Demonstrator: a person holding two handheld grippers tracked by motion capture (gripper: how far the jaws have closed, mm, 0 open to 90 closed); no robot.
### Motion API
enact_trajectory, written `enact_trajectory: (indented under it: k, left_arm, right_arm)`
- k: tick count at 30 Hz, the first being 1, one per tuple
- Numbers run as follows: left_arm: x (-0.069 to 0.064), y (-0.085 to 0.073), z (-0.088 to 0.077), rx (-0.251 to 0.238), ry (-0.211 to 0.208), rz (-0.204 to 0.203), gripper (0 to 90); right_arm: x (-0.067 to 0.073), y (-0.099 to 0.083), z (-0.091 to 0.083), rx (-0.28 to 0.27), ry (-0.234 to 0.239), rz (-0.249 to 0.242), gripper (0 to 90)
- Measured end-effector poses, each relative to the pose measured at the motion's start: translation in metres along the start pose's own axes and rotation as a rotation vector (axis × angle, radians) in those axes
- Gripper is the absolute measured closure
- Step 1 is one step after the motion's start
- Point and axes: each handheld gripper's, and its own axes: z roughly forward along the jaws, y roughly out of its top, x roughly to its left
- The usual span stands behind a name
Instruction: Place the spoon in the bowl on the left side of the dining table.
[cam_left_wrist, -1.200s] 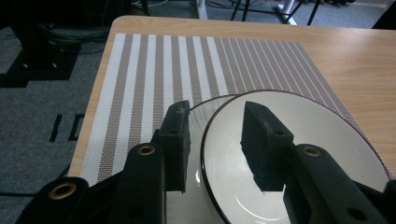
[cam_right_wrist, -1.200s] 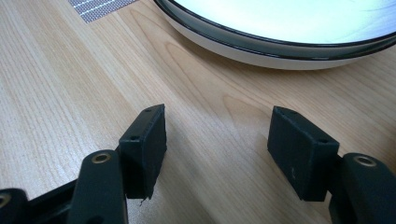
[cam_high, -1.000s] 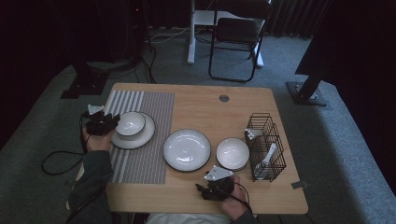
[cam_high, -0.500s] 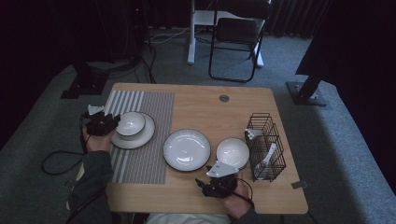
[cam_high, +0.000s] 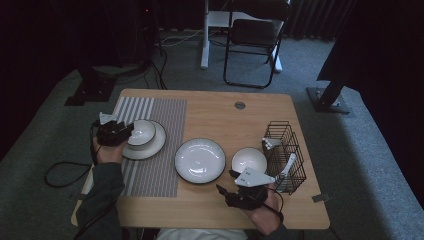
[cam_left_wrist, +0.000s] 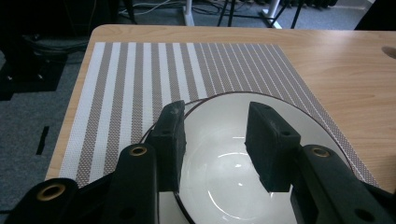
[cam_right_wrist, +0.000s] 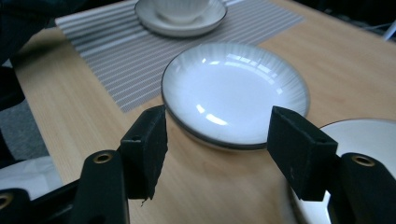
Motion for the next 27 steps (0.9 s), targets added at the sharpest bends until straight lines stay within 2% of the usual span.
enact_trajectory:
  k: [4, 12, 27]
  left_arm:
    - [0.0, -0.001, -0.003, -0.006, -0.004, 0.0, 58.3]
    - [-0.002, -0.001, -0.003, -0.014, -0.011, -0.003, 58.2]
    - [-0.015, 0.001, -0.007, -0.023, -0.037, 0.02, 57.3]
  right_arm:
    - [-0.003, 0.008, -0.015, -0.039, -0.028, -0.01, 38.0]
    - [-0.012, 0.018, -0.036, -0.071, -0.071, -0.009, 39.9]
    - [-0.036, 0.02, -0.078, -0.126, -0.168, -0.002, 41.1]
